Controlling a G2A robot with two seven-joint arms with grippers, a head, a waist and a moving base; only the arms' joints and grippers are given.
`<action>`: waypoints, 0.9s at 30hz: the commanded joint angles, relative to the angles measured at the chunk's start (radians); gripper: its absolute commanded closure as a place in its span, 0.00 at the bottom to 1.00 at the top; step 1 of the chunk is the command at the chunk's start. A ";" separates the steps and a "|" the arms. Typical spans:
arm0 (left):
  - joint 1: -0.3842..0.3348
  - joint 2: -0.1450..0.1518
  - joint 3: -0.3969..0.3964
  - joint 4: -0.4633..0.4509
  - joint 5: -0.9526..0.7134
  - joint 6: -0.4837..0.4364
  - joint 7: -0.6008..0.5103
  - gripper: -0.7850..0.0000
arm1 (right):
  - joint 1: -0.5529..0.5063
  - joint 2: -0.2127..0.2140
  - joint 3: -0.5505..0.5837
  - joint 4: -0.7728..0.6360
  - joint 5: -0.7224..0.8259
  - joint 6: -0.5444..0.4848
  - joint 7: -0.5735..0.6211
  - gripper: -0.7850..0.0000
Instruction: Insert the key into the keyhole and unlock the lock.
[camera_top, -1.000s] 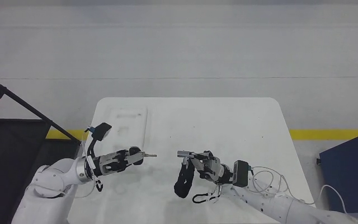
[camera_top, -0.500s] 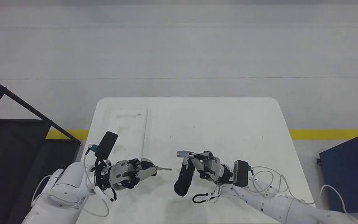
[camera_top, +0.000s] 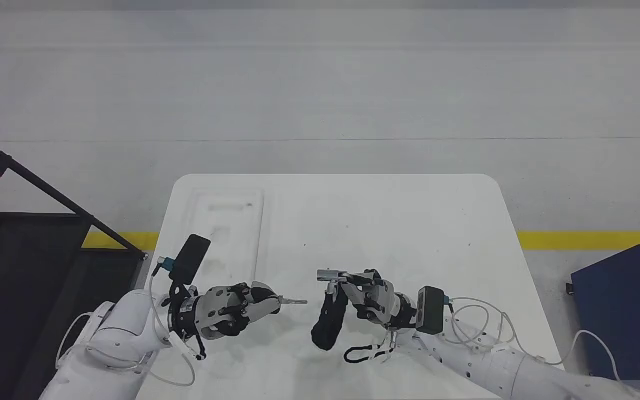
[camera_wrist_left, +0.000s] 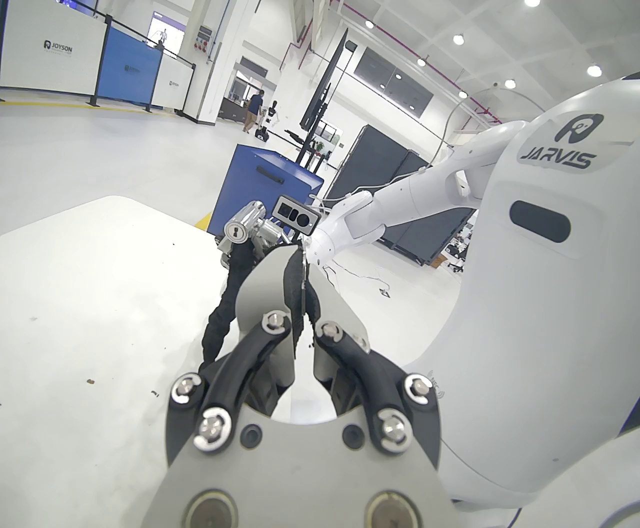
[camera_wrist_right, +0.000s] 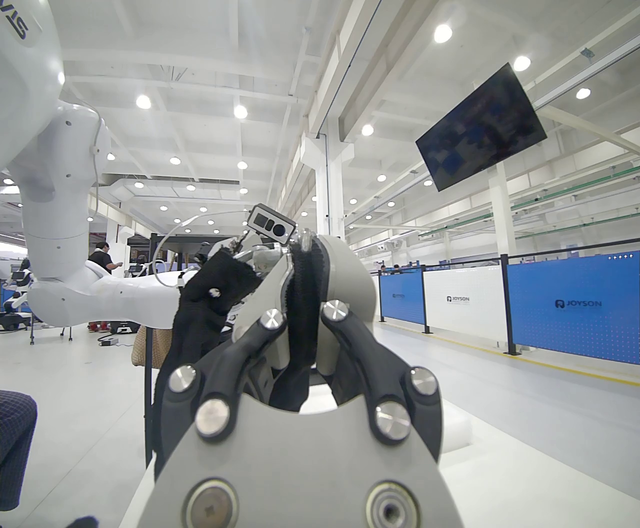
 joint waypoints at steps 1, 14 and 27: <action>-0.024 0.003 -0.030 -0.029 0.151 0.000 0.001 1.00 | 0.000 0.000 0.000 0.000 0.000 0.000 0.000 1.00; -0.067 0.021 0.009 -0.083 0.458 -0.002 0.292 1.00 | 0.000 0.000 0.000 0.000 0.000 0.000 0.000 1.00; -0.067 0.021 0.009 -0.083 0.458 -0.002 0.292 1.00 | -0.031 -0.002 0.028 -0.009 0.075 -0.012 0.013 1.00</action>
